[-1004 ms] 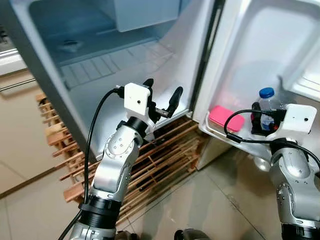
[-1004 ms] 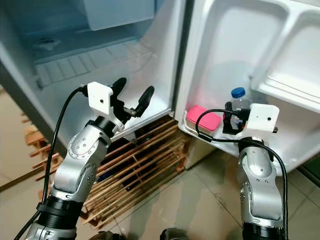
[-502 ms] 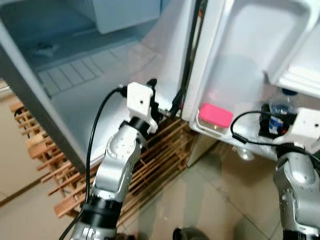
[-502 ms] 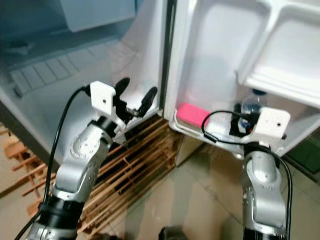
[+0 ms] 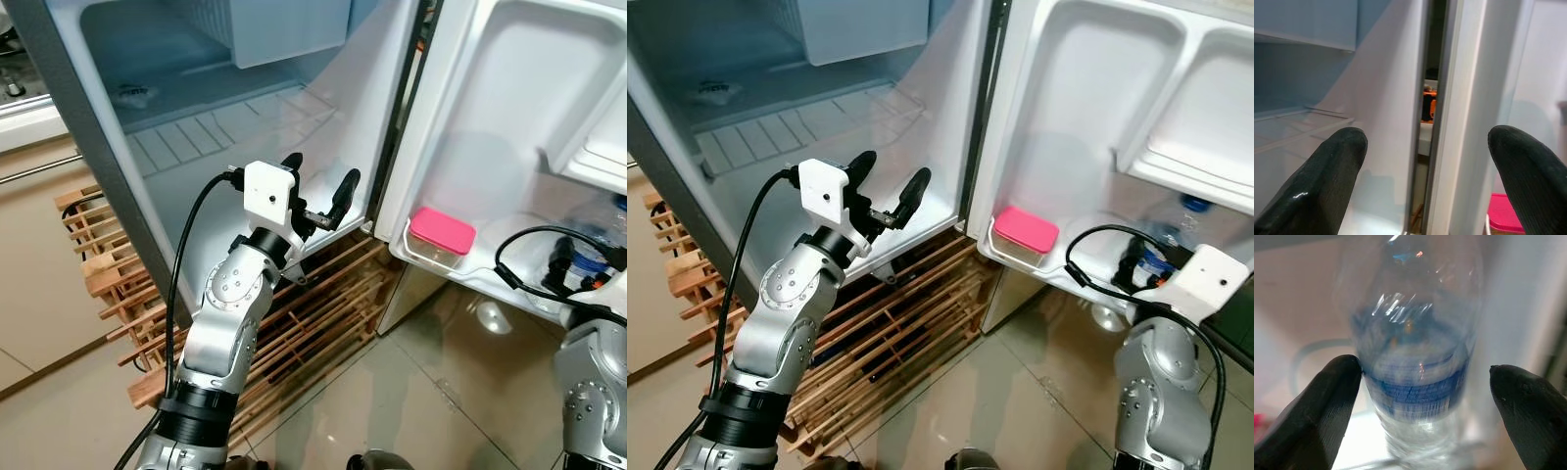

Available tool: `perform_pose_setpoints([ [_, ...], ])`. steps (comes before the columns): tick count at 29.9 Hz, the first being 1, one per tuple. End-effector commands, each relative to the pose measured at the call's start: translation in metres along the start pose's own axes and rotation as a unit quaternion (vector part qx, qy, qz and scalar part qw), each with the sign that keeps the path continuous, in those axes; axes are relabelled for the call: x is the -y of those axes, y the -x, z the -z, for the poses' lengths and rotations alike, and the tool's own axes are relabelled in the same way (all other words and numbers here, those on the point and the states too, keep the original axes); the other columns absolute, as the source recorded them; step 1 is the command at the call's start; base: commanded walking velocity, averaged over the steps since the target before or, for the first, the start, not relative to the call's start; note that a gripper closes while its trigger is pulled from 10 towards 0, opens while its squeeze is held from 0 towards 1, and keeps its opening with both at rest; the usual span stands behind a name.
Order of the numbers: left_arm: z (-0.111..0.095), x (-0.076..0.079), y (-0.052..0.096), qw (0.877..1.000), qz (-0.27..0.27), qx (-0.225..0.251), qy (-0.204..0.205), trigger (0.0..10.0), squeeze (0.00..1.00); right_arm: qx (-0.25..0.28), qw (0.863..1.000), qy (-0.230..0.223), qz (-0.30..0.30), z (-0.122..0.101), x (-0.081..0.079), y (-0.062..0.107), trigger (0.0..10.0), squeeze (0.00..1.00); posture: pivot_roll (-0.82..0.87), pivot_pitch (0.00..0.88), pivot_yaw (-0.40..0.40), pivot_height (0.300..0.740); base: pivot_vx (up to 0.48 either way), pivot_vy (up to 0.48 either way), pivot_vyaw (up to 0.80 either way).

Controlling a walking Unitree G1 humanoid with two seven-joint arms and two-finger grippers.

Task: Restocking fridge

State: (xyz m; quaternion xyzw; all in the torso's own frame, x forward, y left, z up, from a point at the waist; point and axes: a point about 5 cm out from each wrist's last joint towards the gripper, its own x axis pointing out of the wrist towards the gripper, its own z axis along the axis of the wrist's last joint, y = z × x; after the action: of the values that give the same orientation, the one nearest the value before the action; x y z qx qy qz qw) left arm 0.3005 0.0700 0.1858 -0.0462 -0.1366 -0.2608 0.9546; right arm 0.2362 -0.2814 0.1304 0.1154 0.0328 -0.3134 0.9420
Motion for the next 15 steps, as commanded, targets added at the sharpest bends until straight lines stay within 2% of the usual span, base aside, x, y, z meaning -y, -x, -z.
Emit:
perform_pose_setpoints([
  [1, -0.004, 0.003, -0.002, 1.0, 0.009, 0.01, 0.0, 10.0, 0.0, -0.008, 1.0, 0.003, 0.02, 0.0, 0.009, 0.0, 10.0, 0.0, -0.19, 0.019, -0.021, 0.728, 0.0, 0.0, 0.0],
  [8, -0.004, 0.004, -0.003, 1.0, 0.009, 0.008, 0.002, 10.0, 0.0, 0.008, 0.995, 0.094, -0.019, -0.004, 0.003, 0.011, 10.0, 0.0, -0.2, 0.019, -0.021, 0.728, 0.0, 0.0, 0.0],
  [10, -0.003, 0.004, -0.003, 1.0, 0.006, 0.007, 0.003, 10.0, 0.0, 0.029, 0.991, 0.127, -0.04, -0.009, -0.002, 0.016, 10.0, 0.0, -0.2, 0.019, -0.021, 0.728, 0.0, 0.0, 0.0],
  [15, -0.001, 0.001, -0.002, 1.0, -0.006, 0.002, 0.008, 10.0, 0.0, 0.061, 0.982, 0.162, -0.072, -0.017, -0.01, 0.028, 10.0, 0.0, -0.2, 0.022, -0.03, 0.728, 0.0, 0.0, 0.0],
])
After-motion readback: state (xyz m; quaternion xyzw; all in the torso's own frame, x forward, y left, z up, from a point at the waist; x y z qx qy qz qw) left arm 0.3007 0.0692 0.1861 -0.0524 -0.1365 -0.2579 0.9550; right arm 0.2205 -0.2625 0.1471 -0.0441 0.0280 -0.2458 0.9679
